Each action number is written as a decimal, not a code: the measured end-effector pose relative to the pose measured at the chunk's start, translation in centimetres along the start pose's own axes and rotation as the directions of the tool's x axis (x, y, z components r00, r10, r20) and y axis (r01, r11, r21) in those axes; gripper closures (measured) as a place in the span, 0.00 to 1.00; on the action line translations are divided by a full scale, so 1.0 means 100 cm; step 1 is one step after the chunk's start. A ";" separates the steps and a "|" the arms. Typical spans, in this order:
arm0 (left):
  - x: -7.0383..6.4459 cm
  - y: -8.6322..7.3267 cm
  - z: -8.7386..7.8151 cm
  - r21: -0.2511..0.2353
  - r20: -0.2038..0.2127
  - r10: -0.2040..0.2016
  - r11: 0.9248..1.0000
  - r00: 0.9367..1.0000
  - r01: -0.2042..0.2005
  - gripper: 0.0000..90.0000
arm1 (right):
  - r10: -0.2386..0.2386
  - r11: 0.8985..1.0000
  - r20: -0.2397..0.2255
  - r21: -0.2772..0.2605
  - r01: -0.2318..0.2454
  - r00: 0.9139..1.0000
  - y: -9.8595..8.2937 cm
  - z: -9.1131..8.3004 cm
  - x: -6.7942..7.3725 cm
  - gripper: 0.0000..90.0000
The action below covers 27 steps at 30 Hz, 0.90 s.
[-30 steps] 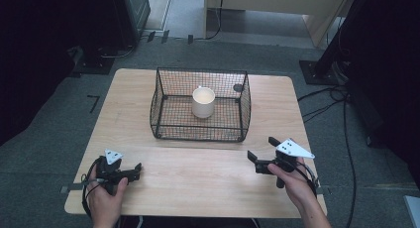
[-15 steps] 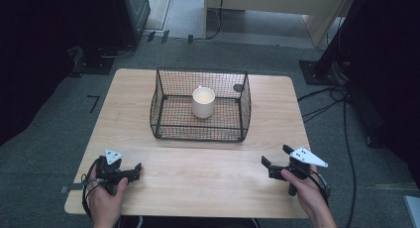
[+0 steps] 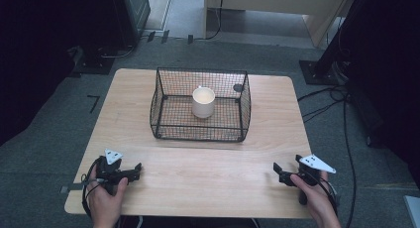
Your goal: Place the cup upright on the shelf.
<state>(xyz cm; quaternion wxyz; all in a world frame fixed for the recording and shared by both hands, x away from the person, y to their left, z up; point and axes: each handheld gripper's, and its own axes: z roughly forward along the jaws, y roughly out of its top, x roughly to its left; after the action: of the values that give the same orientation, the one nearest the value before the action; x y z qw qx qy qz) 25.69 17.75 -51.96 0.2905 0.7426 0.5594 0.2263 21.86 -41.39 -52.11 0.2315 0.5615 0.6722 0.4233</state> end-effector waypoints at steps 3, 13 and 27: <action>0.000 0.000 0.000 0.000 0.000 0.000 1.000 1.000 0.000 0.00 | 0.018 1.000 0.021 0.012 -0.019 1.000 -0.002 -0.004 -0.007 0.01; 0.000 0.000 0.000 0.000 0.000 0.000 1.000 1.000 0.000 0.00 | -0.057 0.989 0.078 0.137 0.046 0.995 -0.006 -0.005 -0.006 0.01; 0.000 0.000 0.000 0.000 0.000 0.000 1.000 1.000 0.000 0.00 | -0.098 0.976 0.102 0.206 0.075 0.990 -0.009 -0.004 -0.004 0.00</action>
<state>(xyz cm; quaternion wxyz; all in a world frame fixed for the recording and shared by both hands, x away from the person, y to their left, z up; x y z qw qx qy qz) 25.70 17.76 -51.96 0.2905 0.7426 0.5595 0.2263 21.16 -41.88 -52.68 0.2289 0.5752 0.7213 0.3105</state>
